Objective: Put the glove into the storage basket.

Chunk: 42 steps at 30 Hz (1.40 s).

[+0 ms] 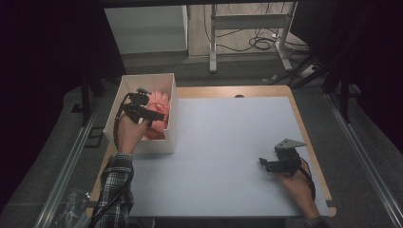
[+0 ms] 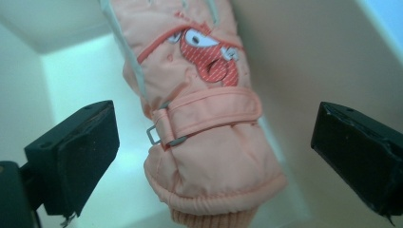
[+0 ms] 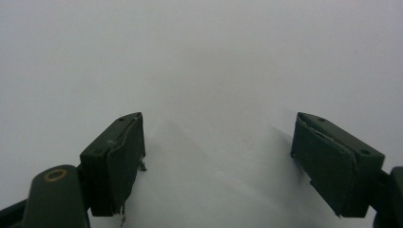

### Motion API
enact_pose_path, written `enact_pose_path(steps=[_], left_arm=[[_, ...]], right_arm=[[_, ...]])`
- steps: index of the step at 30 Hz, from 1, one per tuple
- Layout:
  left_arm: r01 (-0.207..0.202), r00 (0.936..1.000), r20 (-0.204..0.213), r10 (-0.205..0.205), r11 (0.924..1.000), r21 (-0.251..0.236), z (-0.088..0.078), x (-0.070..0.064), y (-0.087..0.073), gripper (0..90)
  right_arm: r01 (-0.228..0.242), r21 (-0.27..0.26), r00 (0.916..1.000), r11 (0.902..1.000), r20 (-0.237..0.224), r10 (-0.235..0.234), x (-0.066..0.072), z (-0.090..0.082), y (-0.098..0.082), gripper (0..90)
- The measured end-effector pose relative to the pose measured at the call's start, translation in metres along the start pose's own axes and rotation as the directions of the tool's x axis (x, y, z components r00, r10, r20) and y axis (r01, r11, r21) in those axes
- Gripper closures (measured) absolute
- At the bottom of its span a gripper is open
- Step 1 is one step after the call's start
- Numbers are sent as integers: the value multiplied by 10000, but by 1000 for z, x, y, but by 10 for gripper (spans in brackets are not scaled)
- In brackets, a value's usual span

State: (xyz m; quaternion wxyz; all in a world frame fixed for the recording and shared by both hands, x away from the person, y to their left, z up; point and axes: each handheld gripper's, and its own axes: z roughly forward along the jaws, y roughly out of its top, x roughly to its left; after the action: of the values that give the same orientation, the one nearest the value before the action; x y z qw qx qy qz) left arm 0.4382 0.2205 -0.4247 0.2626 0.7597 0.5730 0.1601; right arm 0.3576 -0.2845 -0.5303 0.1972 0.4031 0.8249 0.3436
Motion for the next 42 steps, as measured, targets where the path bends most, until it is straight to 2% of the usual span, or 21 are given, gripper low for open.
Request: enact_pose_path(steps=[12,17,23,28,36,42], left_arm=[[-652,9960,548,712,9924,-1043,-29,-13,-3,26],[-922,9918,756,1030,9866,-1345,-37,-22,-4,26],[-1193,9838,1132,1394,9785,-1684,-45,-38,-3,24],[-1623,9728,1333,1892,9683,-1897,-49,-57,-2,22],[-2281,9469,1776,2679,9494,-2159,-47,-90,-4,20],[-2751,9189,2197,3277,9313,-2389,-42,-117,-8,19]], right_arm=[[2,-1,10000,10000,4,-2,0,0,0,188],[3,-1,10000,10000,5,-3,0,0,0,188],[2,-1,10000,10000,5,-2,0,0,0,188],[-9,3,10000,10000,-3,9,0,0,0,188],[12,6,10000,10000,6,-12,0,0,0,188],[10,8,10000,10000,5,-10,0,0,0,188]])
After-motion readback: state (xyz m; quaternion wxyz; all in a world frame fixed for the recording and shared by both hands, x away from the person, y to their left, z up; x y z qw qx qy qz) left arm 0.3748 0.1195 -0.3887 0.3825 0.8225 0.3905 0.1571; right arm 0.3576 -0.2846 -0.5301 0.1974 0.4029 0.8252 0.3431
